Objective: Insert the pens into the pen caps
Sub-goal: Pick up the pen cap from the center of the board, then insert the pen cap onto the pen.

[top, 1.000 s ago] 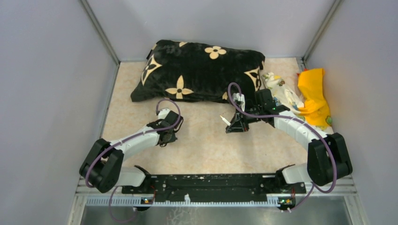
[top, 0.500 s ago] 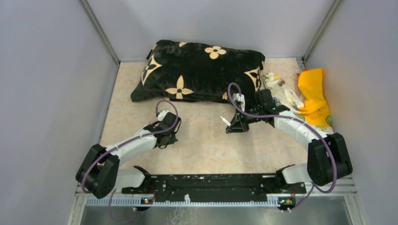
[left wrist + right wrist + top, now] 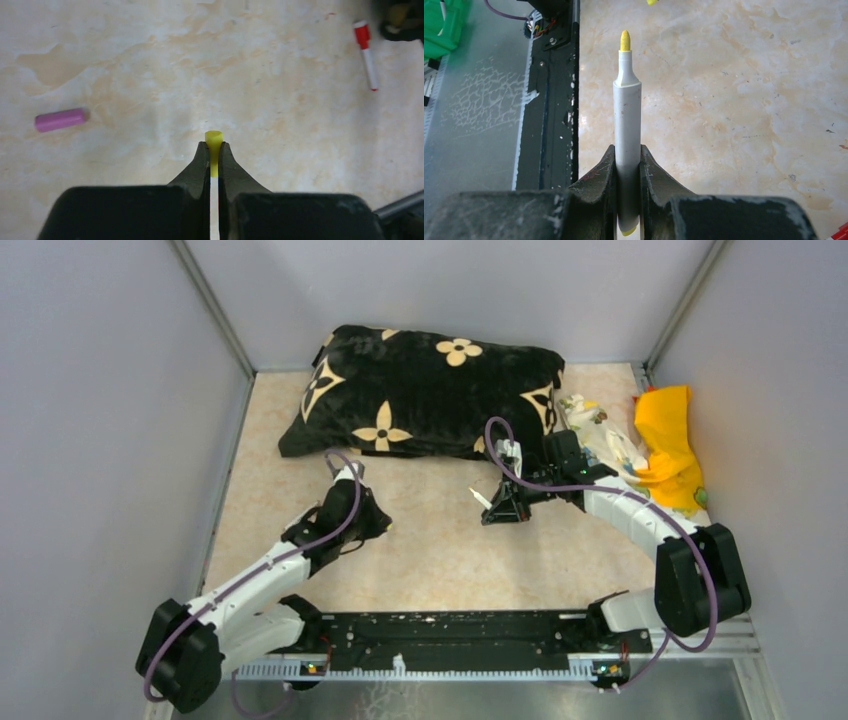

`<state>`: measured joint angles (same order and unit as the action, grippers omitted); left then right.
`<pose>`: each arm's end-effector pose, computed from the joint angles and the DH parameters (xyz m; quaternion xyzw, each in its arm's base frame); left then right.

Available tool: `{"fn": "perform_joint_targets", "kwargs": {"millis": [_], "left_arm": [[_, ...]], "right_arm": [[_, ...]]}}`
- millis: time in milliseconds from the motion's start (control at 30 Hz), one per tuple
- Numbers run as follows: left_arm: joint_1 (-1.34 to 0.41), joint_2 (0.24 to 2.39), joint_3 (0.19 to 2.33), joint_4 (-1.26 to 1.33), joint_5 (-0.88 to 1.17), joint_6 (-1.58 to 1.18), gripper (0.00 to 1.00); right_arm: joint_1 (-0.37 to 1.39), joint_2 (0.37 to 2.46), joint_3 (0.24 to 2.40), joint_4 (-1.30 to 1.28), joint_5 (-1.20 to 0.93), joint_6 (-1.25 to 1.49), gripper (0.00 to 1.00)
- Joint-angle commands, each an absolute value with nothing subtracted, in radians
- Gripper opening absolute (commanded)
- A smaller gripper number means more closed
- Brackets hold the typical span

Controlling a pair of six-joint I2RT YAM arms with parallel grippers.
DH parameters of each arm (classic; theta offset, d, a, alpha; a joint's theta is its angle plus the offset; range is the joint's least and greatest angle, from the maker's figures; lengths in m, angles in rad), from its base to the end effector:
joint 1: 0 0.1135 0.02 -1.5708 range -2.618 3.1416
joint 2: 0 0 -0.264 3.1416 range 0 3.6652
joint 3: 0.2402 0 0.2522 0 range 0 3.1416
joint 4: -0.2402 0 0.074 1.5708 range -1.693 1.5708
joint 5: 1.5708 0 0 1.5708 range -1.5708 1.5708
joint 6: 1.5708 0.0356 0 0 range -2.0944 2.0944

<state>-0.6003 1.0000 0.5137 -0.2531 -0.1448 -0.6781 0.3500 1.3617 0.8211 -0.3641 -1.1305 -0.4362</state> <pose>0.1701 -0.1102 0.2006 -0.0647 0.9106 -0.1872 0.3627 0.2343 0.1198 0.2270 -0.4674 0.6701 0.4938 0.2976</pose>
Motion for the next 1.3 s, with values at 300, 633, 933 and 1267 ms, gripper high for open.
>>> {"fn": "perform_joint_targets", "kwargs": {"millis": [300,633,933,1267], "left_arm": [[-0.605,0.949,0.351,0.47,0.151,-0.764,0.0],[-0.607,1.057,0.296,0.809,0.302,-0.816,0.0],[-0.615,1.173,0.308,0.971,0.36,-0.875,0.0],[-0.655,1.227,0.29,1.164,0.383,-0.839,0.0]], "right_arm": [[0.346,1.343,0.864,-0.334,-1.182,-0.44,0.0],[0.345,1.345,0.871,-0.34,-1.19,-0.437,0.0],[0.345,1.337,0.88,-0.347,-1.21,-0.436,0.0],[0.346,1.306,0.893,-0.357,-1.25,-0.434,0.0]]}}
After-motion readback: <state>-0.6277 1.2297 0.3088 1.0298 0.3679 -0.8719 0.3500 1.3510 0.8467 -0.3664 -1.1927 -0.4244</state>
